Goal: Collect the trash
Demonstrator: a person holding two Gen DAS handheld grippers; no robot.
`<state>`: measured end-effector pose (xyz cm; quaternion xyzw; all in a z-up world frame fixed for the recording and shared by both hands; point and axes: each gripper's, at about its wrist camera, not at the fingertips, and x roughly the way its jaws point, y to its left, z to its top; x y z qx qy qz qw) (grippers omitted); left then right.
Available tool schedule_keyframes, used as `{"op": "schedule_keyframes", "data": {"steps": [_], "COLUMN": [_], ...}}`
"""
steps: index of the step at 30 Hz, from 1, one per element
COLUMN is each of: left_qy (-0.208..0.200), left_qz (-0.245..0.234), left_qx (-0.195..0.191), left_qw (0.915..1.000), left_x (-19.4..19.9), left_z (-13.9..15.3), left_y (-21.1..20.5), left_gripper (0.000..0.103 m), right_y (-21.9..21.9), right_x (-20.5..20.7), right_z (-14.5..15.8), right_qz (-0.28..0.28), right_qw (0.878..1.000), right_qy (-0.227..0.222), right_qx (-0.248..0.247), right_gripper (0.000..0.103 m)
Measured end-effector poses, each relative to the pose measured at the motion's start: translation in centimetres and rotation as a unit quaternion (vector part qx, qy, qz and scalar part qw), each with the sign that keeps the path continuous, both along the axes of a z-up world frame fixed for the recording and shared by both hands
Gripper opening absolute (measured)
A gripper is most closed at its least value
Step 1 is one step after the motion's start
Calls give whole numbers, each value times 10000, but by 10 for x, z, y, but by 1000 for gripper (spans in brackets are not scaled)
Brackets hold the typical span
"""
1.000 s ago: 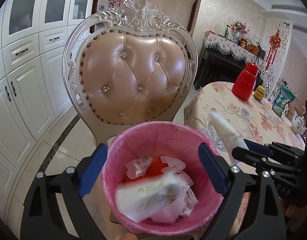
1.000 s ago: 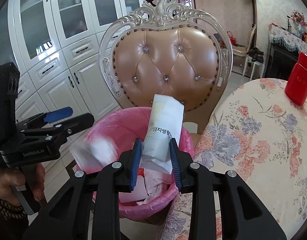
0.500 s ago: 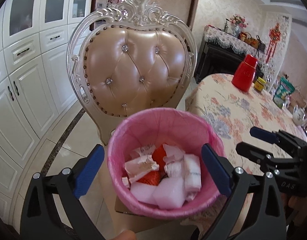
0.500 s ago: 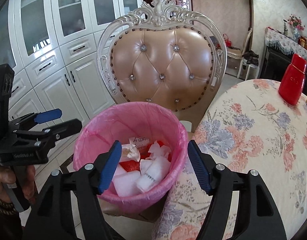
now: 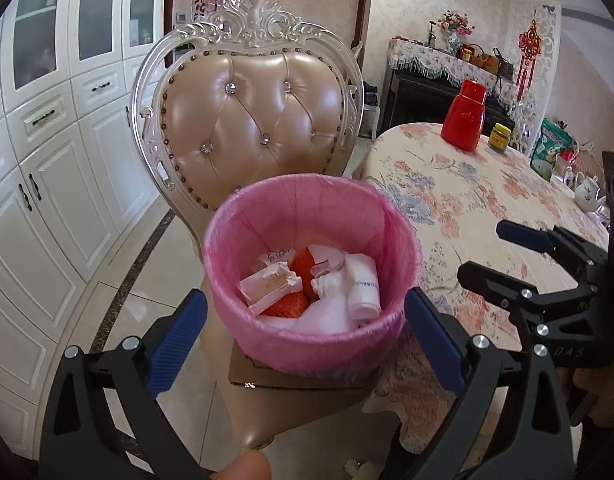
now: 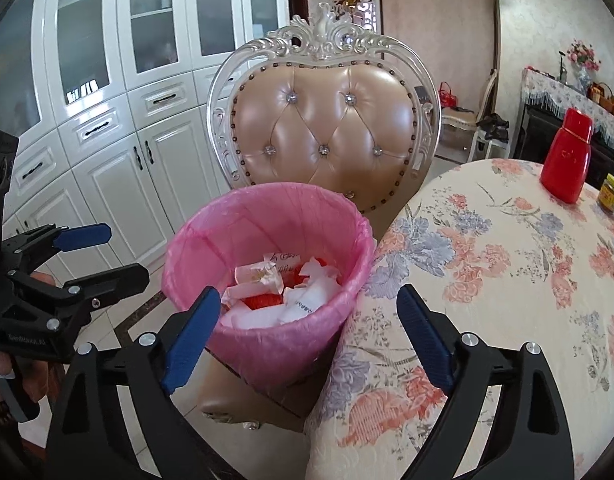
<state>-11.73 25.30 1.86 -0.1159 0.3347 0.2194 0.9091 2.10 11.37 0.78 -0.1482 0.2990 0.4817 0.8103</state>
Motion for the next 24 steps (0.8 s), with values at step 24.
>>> {"op": "schedule_keyframes", "data": {"steps": [24], "left_qy": [10], "left_qz": [102], "left_qx": [-40], "left_qw": [9999], "left_x": [-10], "left_z": [-4], "left_y": [-2], "left_gripper": [96], "right_y": [5], "right_x": [-7], "right_z": [5], "right_qz": [274], "right_qw": [9995], "right_qy": [-160], "right_qx": [-14], "right_gripper": [85]}}
